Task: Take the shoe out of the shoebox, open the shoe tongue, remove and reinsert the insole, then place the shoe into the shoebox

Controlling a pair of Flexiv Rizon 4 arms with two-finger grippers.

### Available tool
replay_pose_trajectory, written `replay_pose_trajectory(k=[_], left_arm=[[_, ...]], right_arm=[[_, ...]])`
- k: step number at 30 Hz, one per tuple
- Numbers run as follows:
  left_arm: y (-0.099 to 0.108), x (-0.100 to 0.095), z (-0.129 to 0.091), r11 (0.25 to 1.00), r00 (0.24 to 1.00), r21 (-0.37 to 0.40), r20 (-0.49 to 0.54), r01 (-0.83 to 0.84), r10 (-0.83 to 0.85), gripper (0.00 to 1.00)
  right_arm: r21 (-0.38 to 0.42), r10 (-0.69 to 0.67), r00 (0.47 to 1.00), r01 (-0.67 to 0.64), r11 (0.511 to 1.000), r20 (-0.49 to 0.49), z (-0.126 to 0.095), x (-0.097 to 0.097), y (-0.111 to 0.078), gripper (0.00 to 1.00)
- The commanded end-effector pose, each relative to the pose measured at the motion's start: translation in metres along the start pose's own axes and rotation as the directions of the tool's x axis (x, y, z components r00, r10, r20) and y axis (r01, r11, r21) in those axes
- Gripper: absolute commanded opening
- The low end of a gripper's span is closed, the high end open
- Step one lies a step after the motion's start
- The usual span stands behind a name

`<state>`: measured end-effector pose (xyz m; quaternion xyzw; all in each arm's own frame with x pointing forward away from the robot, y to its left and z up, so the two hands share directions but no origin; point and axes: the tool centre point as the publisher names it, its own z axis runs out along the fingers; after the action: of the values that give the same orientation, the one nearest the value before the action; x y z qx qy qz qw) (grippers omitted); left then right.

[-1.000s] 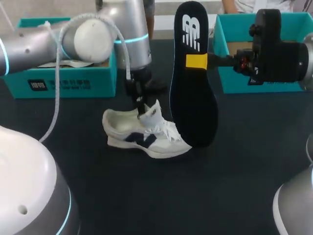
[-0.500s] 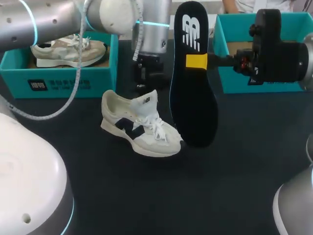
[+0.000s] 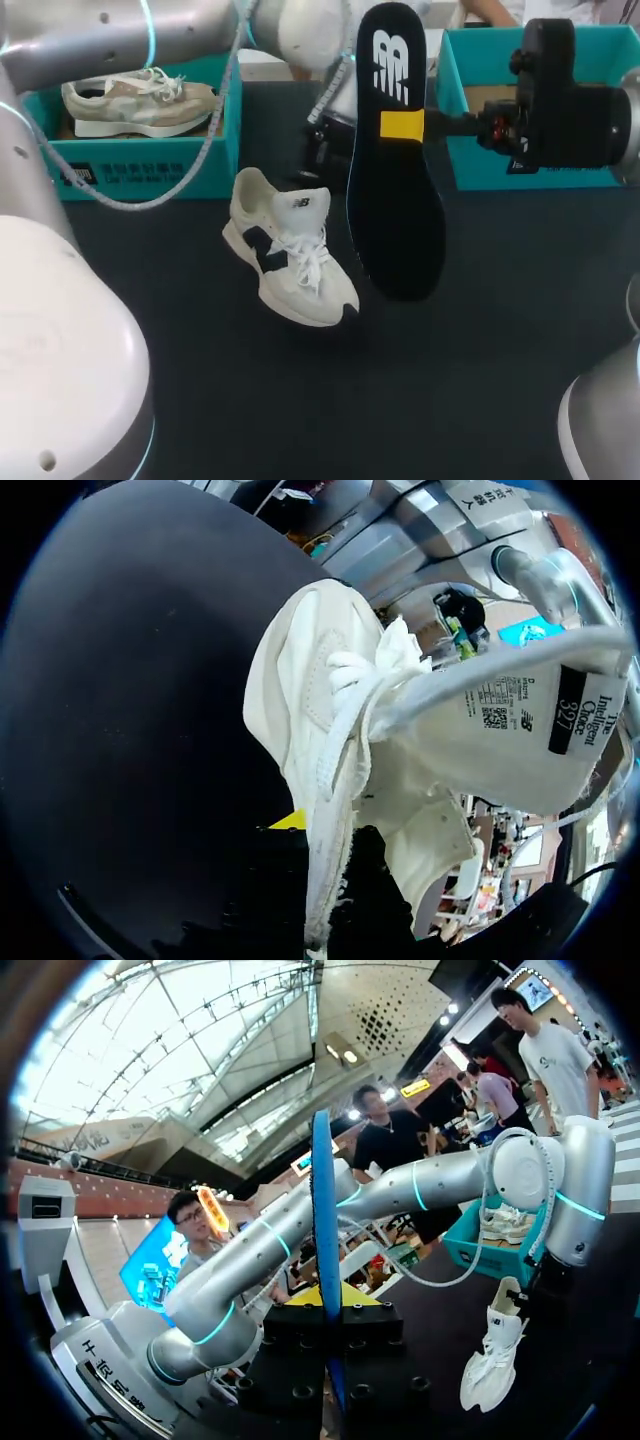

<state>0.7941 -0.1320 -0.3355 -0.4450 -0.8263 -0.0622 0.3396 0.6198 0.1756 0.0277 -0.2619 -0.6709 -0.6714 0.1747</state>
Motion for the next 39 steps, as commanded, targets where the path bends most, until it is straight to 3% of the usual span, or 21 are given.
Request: replay_pose_trajectory(k=[1,12,31,33,34,36,39], left_arm=[[-0.011,-0.013,-0.002,0.990,0.991,-0.133,-0.134,-0.035,0.017,0.00],[-0.023,-0.024,-0.023,0.983,0.994,-0.162,0.037,-0.092,0.099,0.00],[-0.025,-0.021,-0.028,0.980,0.992,-0.163,0.033,-0.114,0.121,0.00],[-0.028,-0.029,-0.027,0.969,0.974,-0.133,0.060,-0.209,0.218,0.00],[-0.030,-0.036,-0.024,0.965,0.975,-0.186,0.089,-0.183,0.203,0.00],[-0.033,-0.044,-0.020,0.963,0.973,-0.177,0.081,-0.201,0.218,0.00],[-0.040,-0.049,-0.017,0.947,0.965,-0.239,0.099,-0.216,0.245,0.00]], right_arm=[[0.003,0.002,1.000,-0.002,1.000,0.001,0.005,-0.001,0.001,0.00],[0.003,0.002,1.000,-0.002,1.000,0.001,0.005,-0.001,0.001,0.00],[0.003,0.002,1.000,-0.002,1.000,0.001,0.005,-0.001,0.001,0.00],[0.003,0.002,1.000,-0.002,1.000,0.001,0.005,-0.001,0.001,0.00],[0.003,0.002,1.000,-0.002,1.000,0.001,0.005,-0.001,0.001,0.00],[0.003,0.002,1.000,-0.002,1.000,0.001,0.005,-0.001,0.001,0.00],[0.003,0.002,1.000,-0.002,1.000,0.001,0.005,-0.001,0.001,0.00]])
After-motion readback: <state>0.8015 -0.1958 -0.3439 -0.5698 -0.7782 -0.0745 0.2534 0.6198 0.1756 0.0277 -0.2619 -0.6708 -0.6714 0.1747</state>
